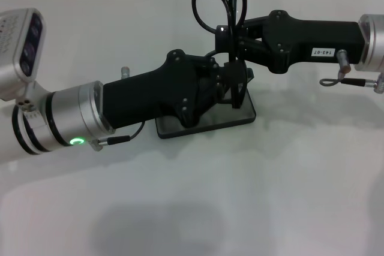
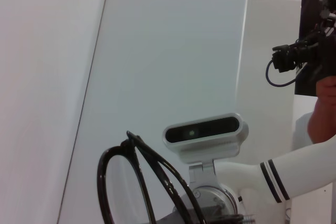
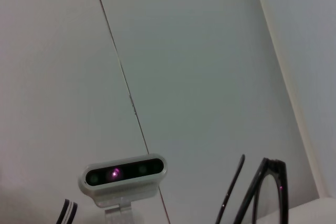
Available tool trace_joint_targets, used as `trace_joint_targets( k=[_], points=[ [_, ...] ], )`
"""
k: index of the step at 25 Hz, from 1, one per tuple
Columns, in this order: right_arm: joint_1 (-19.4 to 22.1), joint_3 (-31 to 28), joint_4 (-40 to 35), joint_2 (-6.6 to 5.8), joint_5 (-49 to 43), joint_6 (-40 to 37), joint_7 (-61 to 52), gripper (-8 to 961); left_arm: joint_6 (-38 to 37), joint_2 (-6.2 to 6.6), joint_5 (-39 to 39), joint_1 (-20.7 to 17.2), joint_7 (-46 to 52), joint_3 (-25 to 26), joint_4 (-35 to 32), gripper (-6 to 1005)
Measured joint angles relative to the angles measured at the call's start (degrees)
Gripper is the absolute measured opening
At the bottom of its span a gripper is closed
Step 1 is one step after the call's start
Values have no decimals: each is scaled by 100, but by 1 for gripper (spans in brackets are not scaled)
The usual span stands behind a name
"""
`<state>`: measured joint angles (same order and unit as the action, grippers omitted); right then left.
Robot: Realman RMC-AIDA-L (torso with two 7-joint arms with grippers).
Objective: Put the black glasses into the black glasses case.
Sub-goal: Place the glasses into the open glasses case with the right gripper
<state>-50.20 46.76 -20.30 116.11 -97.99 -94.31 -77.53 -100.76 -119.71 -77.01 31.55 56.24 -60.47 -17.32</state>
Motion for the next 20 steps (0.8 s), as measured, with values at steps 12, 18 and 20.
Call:
trace_joint_targets(
  k=[12,18,20],
  points=[
    [258,-14,-393,-53,58,38,7,166,-631,162,91,-251,201,37,-150,15],
    [335,621,-1360,-127,-422,216,204,169,-636,389,-69,-598,856,18,-299,27],
    [297,1031,-1866,-124,-819,325,199,170,-621,459,-75,-755,904,20,-304,39]
  ],
)
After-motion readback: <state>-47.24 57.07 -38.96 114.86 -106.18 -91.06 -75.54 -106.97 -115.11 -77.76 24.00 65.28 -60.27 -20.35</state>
